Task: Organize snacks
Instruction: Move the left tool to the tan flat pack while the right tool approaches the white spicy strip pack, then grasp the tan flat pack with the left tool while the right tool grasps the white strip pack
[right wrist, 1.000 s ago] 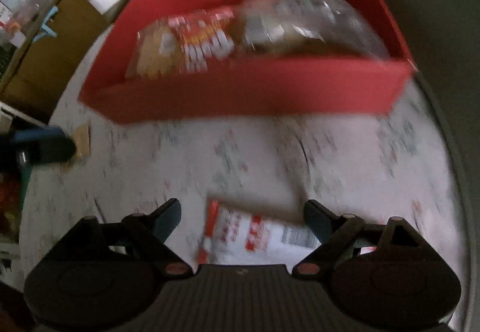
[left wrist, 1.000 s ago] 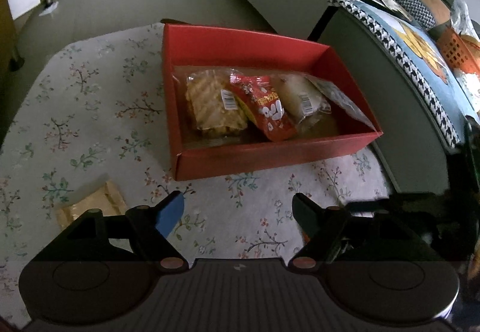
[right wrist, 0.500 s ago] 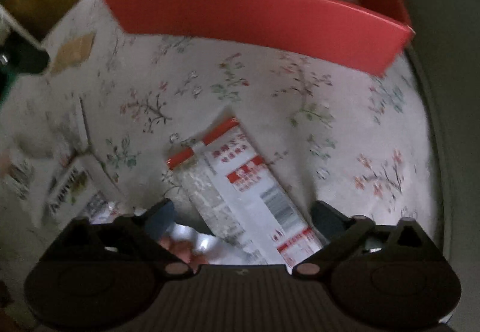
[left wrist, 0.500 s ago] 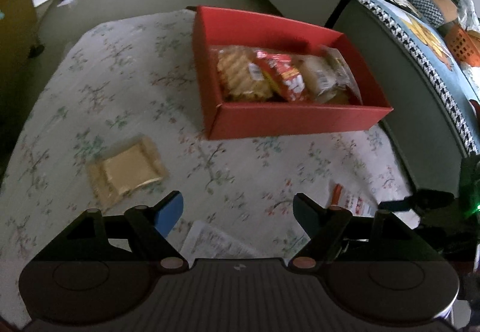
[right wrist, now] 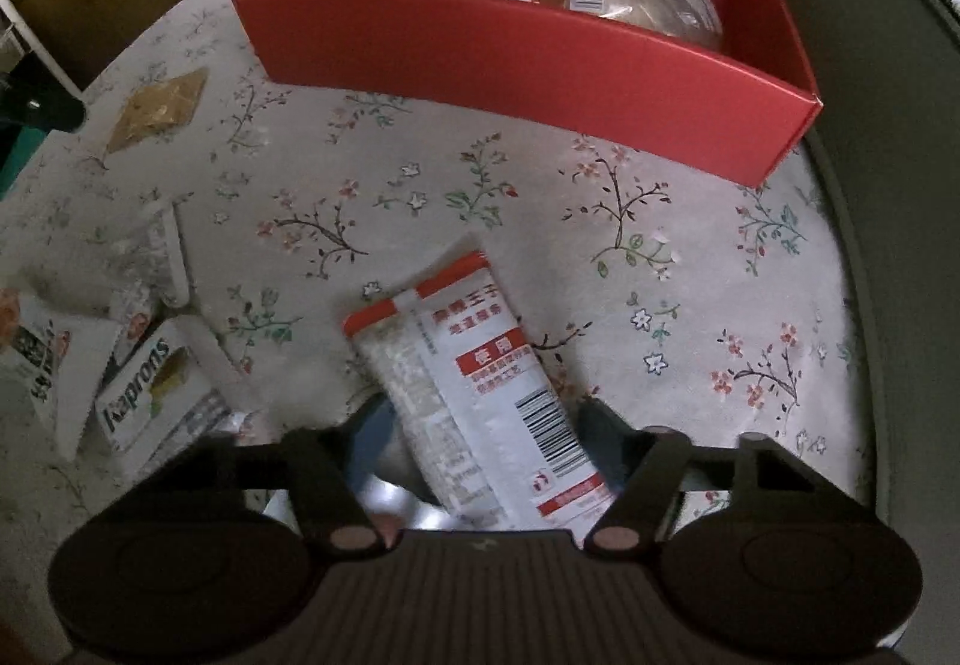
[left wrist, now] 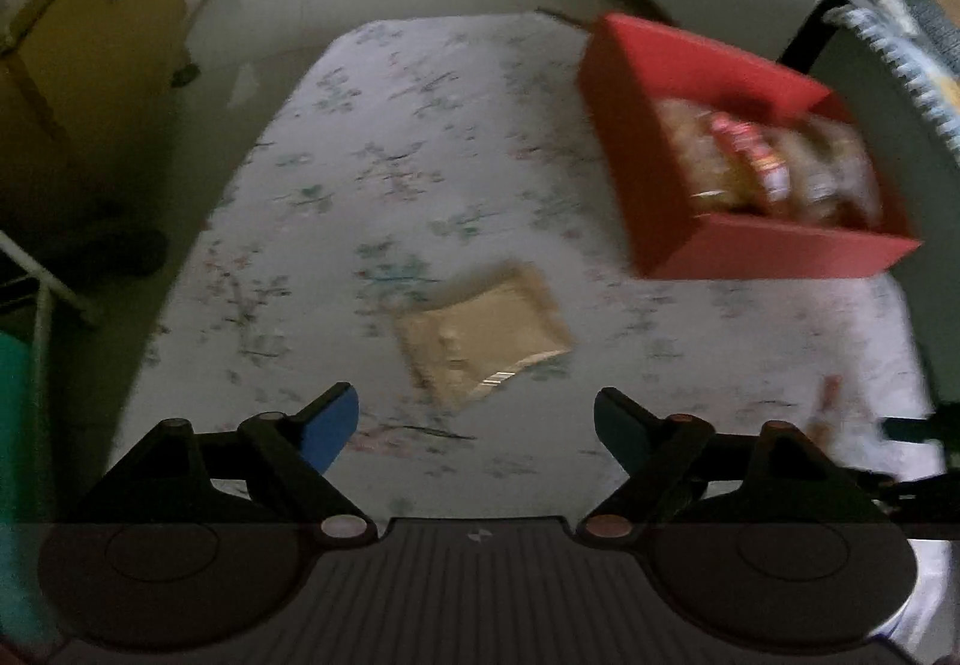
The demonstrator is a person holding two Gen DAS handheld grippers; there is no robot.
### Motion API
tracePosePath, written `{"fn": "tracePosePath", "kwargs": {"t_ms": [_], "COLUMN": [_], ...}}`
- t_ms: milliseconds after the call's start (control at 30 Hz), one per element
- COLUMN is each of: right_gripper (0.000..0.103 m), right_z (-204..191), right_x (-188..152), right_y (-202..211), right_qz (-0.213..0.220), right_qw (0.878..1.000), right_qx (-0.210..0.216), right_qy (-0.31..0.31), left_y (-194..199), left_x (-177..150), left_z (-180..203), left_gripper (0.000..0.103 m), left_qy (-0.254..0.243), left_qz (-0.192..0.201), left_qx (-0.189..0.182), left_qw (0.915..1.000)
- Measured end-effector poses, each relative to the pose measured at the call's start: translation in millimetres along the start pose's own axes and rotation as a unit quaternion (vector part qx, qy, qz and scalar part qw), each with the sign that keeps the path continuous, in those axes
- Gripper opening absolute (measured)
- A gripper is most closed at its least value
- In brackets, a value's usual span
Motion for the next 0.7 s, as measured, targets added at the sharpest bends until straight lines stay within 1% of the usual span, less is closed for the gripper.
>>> {"fn": "tracePosePath", "kwargs": {"t_ms": [33, 67, 167, 200, 233, 267, 333, 400, 467, 500, 533, 567, 600, 633, 667, 700], "right_gripper": [0.070, 0.068, 0.066, 0.066, 0.066, 0.066, 0.067, 0.067, 0.072, 0.073, 0.078, 0.083, 0.086, 0.093, 0.101, 0.103], "right_z": [-1.7, -4.6, -9.4, -10.1, -10.9, -10.6, -7.9, -5.9, -5.8, -6.4, -7.2, -8.5, -11.0, -13.3, -17.6, -21.5], "right_x": [-0.9, 1.0, 2.2, 2.5, 4.1, 4.3, 3.5, 3.3, 2.9, 3.4, 4.2, 3.7, 4.4, 4.6, 4.8, 4.7], "right_y": [0.9, 0.5, 2.0, 1.3, -0.3, -0.2, -0.5, -1.1, -1.5, -1.8, -2.6, -3.0, -4.3, -5.6, -7.5, -9.4], "right_qz": [0.000, 0.000, -0.003, -0.003, -0.004, -0.004, -0.004, -0.003, -0.004, -0.004, -0.006, -0.008, -0.010, -0.013, -0.018, -0.021], "right_qw": [1.000, 1.000, 1.000, 1.000, 1.000, 1.000, 1.000, 0.999, 0.999, 0.999, 0.999, 0.999, 0.998, 0.998, 0.998, 0.998], "right_qx": [0.000, 0.002, 0.006, 0.006, 0.006, 0.009, 0.019, 0.028, 0.038, 0.040, 0.044, 0.049, 0.052, 0.056, 0.061, 0.062], "right_qy": [0.000, -0.001, 0.001, 0.001, 0.001, -0.001, -0.011, -0.015, -0.017, -0.017, -0.020, -0.020, -0.018, -0.016, -0.009, -0.002], "left_y": [-6.3, -12.1, -27.9, -32.0, -35.6, -38.4, -43.9, -47.5, -51.6, -54.0, -57.4, -61.9, -64.9, -65.5, -65.2, -64.4], "left_x": [1.3, 1.9, 10.4, 14.6, 20.0, 25.5, 32.1, 32.7, 29.6, 27.6, 24.9, 22.0, 20.3, 18.4, 17.2, 15.1], "left_z": [-3.1, -6.1, -7.7, -4.9, 1.1, 9.0, 25.1, 37.4, 40.4, 39.8, 38.2, 36.5, 35.2, 34.2, 33.4, 32.2], "left_gripper": [0.090, 0.090, 0.090, 0.090, 0.090, 0.090, 0.090, 0.091, 0.091, 0.091, 0.091, 0.094, 0.097, 0.098, 0.097, 0.096], "left_qy": [0.002, 0.008, 0.056, 0.064, 0.058, 0.037, -0.033, -0.096, -0.140, -0.158, -0.174, -0.184, -0.187, -0.185, -0.179, -0.169], "left_qz": [-0.006, -0.012, -0.025, -0.028, -0.028, -0.026, -0.024, -0.030, -0.038, -0.042, -0.047, -0.053, -0.054, -0.050, -0.050, -0.050], "left_qx": [0.008, 0.008, -0.011, -0.019, -0.024, -0.022, -0.008, -0.008, 0.004, 0.012, 0.019, 0.026, 0.025, 0.019, 0.014, 0.010], "left_qw": [1.0000, 0.9999, 0.9981, 0.9974, 0.9976, 0.9988, 0.9992, 0.9949, 0.9895, 0.9864, 0.9834, 0.9812, 0.9806, 0.9813, 0.9825, 0.9842]}}
Point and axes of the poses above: each gripper's, at about its wrist camera, not at the fingertips, and y roughly against the way its jaws point, z to its right, x to its top, the point moved 7 cm from there along -y, roughly the way its jaws point, and after that the axes turned 2 degrees about -x, right-handed, at the moved point
